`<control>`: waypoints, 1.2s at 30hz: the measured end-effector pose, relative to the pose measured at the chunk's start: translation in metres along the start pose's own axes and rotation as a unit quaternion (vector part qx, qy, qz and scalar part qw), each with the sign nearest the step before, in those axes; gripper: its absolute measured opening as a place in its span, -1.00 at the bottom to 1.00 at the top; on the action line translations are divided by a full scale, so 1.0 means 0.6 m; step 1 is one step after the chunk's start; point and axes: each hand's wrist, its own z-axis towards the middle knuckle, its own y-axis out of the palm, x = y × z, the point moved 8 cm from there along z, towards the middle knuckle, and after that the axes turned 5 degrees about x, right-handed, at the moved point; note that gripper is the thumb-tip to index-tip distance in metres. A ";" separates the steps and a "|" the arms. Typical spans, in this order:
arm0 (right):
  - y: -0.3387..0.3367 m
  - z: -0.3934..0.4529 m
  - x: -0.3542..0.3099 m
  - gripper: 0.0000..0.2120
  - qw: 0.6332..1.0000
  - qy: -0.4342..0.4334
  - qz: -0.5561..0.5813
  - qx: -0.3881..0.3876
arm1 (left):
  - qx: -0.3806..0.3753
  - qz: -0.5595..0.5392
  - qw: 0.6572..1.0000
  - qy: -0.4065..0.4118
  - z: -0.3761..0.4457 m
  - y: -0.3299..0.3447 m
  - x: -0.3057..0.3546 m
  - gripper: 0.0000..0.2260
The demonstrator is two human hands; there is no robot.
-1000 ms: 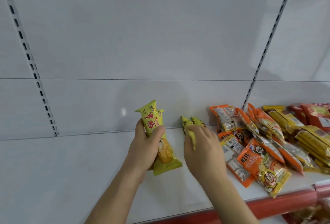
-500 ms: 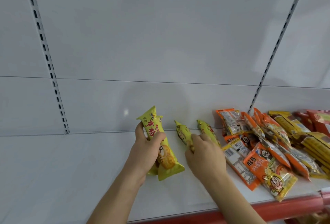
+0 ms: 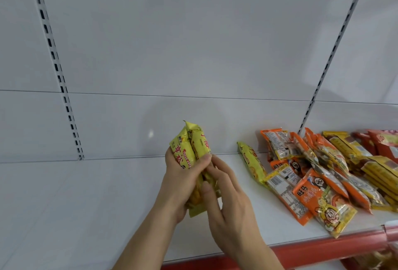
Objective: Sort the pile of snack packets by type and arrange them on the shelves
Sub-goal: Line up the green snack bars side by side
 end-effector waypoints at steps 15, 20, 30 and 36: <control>-0.061 0.050 0.058 -0.75 0.997 0.074 0.001 0.029 | 0.017 0.005 1.000 0.026 -0.002 0.004 0.011 -0.19; -0.056 0.120 0.158 -0.61 0.913 0.096 -0.387 -0.081 | 0.029 0.011 0.999 0.027 -0.006 0.002 0.007 -0.05; -0.038 0.159 0.229 -0.68 0.757 0.146 -0.602 -0.208 | 0.066 0.019 0.996 0.060 -0.012 -0.019 0.018 -0.03; -0.056 0.155 0.130 -0.66 0.926 0.077 -0.359 -0.091 | 0.107 0.027 0.992 0.067 -0.020 -0.032 0.016 0.00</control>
